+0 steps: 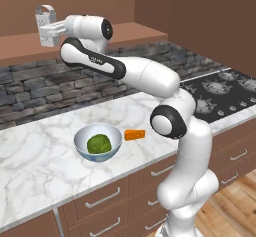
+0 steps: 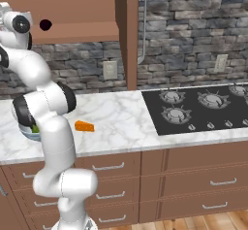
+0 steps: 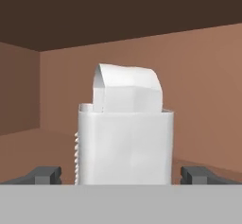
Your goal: Pick the cheese from the fridge and the cheese grater from the cabinet and place them next to the salad bowl.
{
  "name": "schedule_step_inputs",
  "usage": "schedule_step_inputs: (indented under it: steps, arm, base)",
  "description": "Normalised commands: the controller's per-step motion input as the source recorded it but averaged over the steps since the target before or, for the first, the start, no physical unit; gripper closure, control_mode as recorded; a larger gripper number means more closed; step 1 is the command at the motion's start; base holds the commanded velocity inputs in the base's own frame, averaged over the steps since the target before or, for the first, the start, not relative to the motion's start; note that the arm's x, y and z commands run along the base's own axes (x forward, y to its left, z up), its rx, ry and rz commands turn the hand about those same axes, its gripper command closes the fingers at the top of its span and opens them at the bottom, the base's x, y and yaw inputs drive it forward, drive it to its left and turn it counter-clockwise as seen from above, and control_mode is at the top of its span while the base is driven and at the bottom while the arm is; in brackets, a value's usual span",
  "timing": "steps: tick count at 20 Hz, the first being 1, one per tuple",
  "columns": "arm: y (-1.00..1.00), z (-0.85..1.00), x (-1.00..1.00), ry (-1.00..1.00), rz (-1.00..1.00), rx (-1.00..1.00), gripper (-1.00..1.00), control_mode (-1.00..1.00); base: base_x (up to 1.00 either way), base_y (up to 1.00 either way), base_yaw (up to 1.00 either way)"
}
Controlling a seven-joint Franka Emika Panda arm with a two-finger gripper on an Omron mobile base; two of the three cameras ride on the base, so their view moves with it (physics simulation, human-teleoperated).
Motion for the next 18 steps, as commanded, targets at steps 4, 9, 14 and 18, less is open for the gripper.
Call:
schedule_step_inputs:
  steps: [4,9,14,18]
  arm:
    - [-0.03,0.00,0.00,0.02,0.00,0.00,-1.00,-1.00]
    - [0.00,0.00,0.11,0.07,0.00,0.01,-1.00,-1.00]
    - [0.07,0.00,0.02,0.00,0.00,0.00,-1.00,-1.00]
    - [0.24,0.00,0.06,0.00,0.00,0.00,-1.00,-1.00]
  base:
    - [0.00,0.00,0.00]
    - [0.00,0.00,0.00]
    - [0.00,0.00,0.00]
    - [0.00,0.00,0.00]
